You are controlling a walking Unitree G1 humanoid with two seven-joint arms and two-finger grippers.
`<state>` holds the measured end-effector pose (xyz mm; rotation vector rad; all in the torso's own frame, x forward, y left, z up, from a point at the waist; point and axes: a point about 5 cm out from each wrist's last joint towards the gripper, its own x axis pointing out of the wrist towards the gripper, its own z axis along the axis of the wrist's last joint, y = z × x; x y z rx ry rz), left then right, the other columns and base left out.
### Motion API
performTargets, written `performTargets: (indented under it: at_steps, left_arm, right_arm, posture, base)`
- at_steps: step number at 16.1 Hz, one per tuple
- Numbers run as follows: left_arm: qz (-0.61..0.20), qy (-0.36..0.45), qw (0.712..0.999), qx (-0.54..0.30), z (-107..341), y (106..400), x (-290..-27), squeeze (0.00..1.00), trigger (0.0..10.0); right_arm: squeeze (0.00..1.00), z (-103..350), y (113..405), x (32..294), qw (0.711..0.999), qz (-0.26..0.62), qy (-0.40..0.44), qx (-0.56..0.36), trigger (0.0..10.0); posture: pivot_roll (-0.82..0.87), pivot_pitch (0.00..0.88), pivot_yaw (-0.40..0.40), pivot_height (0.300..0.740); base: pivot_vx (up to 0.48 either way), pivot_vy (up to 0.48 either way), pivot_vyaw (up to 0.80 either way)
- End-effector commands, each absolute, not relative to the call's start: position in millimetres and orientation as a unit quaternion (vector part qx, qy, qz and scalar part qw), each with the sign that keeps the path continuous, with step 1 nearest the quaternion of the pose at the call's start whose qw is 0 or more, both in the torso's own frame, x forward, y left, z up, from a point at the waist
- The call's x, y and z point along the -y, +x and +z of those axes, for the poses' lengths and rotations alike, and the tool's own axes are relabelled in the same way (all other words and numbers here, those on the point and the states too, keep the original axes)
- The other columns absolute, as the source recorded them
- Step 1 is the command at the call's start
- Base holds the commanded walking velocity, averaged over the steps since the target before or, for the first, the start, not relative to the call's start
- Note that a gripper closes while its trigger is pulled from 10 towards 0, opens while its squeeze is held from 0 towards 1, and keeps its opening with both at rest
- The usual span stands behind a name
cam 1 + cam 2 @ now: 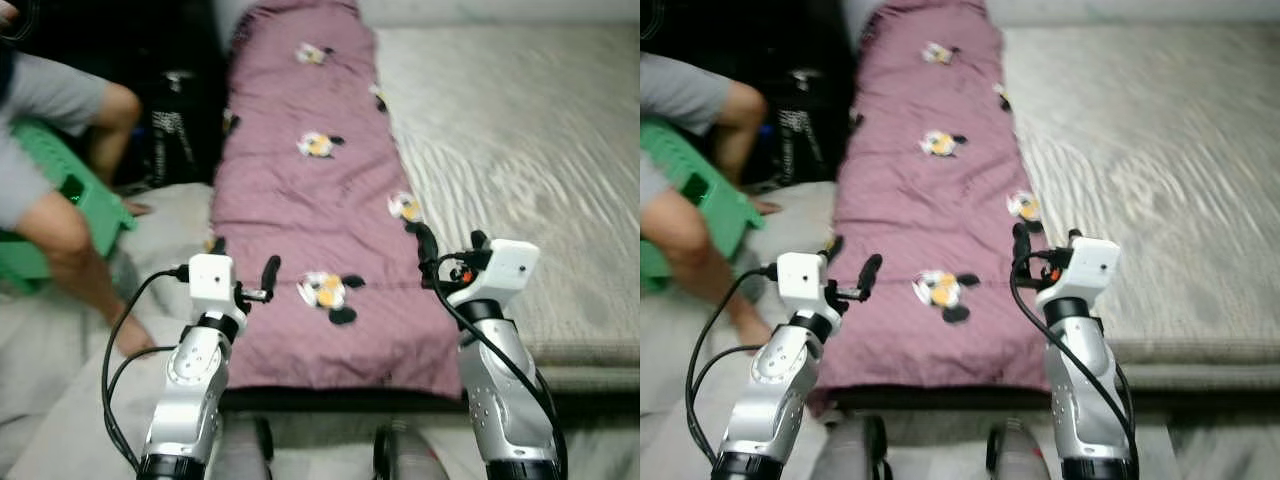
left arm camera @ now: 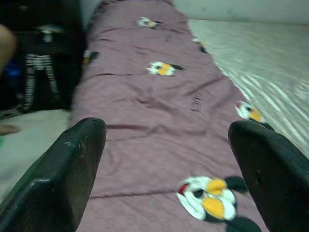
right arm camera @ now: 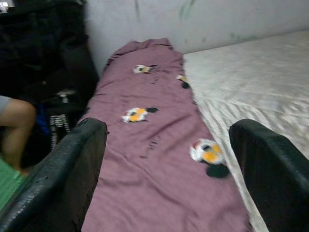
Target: Clean up the room
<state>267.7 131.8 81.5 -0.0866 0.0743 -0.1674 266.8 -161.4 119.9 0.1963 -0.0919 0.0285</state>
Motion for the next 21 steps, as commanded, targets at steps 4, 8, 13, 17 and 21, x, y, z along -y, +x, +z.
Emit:
performTargets:
  at_steps: [4, 8, 13, 17, 21]
  left_arm:
    - [-0.081, -0.036, 0.994, -0.065, 64.9, 264.0, -135.5, 0.00, 10.0]
    - [-0.068, -0.037, 0.994, -0.081, 55.4, 268.8, -135.1, 0.00, 10.0]
    - [-0.036, -0.030, 0.998, -0.043, 69.8, 280.1, -142.5, 0.00, 10.0]
    - [-0.041, -0.013, 0.998, -0.039, 69.9, 278.4, -148.2, 0.00, 10.0]
    - [-0.018, -0.014, 0.999, -0.034, 70.3, 274.7, -152.9, 0.00, 10.0]
  right_arm:
    - [0.00, 114.3, 266.9, 165.6, 0.995, -0.008, 0.094, 0.037, 10.0]
    - [0.00, 100.8, 268.3, 178.4, 0.995, -0.044, 0.094, 0.012, 10.0]
    - [0.00, 112.7, 278.9, 171.2, 0.994, -0.039, 0.095, 0.048, 10.0]
    - [0.00, 107.2, 272.7, 180.0, 0.996, -0.042, 0.065, 0.046, 10.0]
    - [0.00, 98.3, 273.1, 175.6, 0.998, -0.023, 0.056, 0.025, 10.0]
  posture:
    - [-0.05, 0.000, 0.054, 0.740]
    - [-0.06, 0.000, 0.056, 0.740]
    - [-0.05, 0.000, 0.058, 0.740]
    - [-0.05, 0.000, 0.063, 0.740]
    - [0.00, 0.000, 0.010, 0.740]
  base:
    - [0.000, 0.000, 0.00]
    - [0.000, 0.000, 0.00]
    - [0.000, 0.000, 0.00]
    - [0.000, 0.000, 0.00]
    - [0.000, 0.000, 0.00]
